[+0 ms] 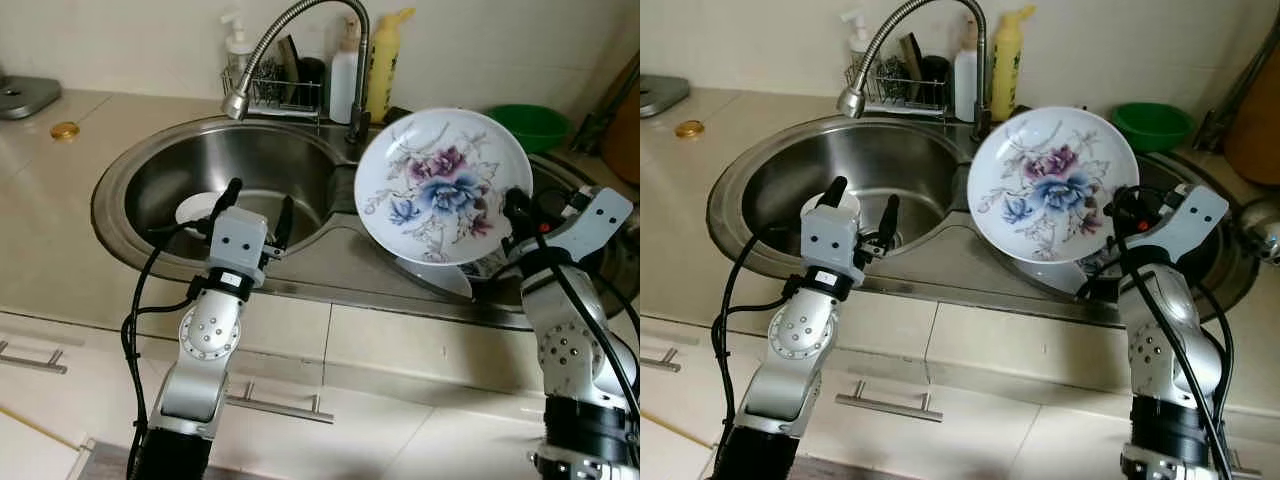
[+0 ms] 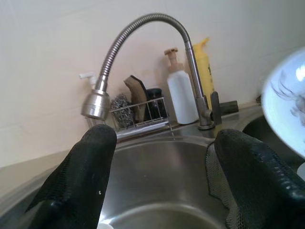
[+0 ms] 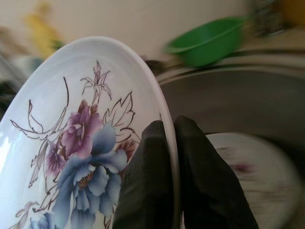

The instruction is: Kitchen organization

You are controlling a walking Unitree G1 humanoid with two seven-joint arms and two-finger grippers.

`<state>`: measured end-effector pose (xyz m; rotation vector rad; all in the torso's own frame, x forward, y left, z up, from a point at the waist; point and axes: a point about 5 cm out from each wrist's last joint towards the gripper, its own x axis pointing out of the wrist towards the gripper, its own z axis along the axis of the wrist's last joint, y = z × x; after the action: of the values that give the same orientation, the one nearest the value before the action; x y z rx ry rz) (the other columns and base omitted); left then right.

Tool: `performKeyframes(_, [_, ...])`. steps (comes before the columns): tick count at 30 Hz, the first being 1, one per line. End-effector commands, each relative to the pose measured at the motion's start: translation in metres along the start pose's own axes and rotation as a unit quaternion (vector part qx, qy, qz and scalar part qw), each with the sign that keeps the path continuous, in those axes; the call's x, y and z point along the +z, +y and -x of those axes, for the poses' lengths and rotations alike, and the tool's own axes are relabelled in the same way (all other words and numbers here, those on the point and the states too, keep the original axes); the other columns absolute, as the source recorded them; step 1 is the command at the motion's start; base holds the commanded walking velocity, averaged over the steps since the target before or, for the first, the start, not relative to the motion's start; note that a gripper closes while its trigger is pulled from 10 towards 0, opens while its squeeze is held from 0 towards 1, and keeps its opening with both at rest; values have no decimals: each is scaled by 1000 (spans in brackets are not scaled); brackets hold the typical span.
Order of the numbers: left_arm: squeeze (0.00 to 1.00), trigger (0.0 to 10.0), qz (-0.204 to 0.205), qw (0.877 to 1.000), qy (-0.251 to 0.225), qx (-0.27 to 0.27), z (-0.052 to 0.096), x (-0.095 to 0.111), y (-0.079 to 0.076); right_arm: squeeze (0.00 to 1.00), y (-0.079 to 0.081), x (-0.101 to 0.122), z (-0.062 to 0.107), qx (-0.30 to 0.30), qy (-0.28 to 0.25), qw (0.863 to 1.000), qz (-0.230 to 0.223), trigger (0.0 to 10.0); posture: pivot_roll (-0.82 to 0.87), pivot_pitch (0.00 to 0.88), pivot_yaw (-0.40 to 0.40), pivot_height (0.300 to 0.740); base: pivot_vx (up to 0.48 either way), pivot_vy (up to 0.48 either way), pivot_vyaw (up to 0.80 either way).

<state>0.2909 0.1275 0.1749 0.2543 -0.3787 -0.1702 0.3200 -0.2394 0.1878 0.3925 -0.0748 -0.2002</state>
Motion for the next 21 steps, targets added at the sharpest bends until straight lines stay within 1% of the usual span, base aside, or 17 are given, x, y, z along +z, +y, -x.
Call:
performKeyframes(1, [0,10000,-3,1000,-6,2,-1,3,2,0,-13,12,-6,-40,-19,999,22,0,9,0,-27,740,0,0,0])
performKeyframes(4, [0,10000,-4,1000,-6,3,0,2,3,0,-22,15,-11,-64,-11,997,43,0,9,0,-27,740,0,0,0])
performKeyframes(5, [0,10000,-4,1000,-6,3,-1,2,3,0,-25,15,-15,-69,1,994,85,0,10,0,-29,740,0,0,0])
performKeyframes(7, [0,10000,-4,1000,-6,2,0,2,3,0,-26,6,-17,-61,38,985,157,0,8,0,-29,740,0,0,0])
performKeyframes(9, [0,10000,-4,1000,-6,2,0,2,2,0,-27,-4,-18,-57,67,973,213,0,8,0,-29,740,0,0,0])
performKeyframes(11, [0,10000,-3,1000,-6,1,0,2,2,0,-27,-8,-19,-51,74,969,229,0,8,0,-29,740,0,0,0])
performKeyframes(12, [0,10000,-4,1000,-6,1,0,2,2,0,-23,-15,-18,-34,87,968,235,0,8,0,-29,740,0,0,0])
performKeyframes(15, [0,10000,-5,1000,-6,2,-1,2,2,0,-18,-25,-17,-19,103,964,245,0,13,0,-31,740,0,0,0])
performKeyframes(18, [0,10000,-5,1000,-6,2,-1,3,2,0,-16,-28,-17,-16,107,963,249,0,14,0,-32,740,0,0,0])
performKeyframes(21, [0,10000,-5,1000,-5,1,0,3,2,0,-10,-36,-18,-3,120,959,257,0,13,0,-32,740,0,0,0])
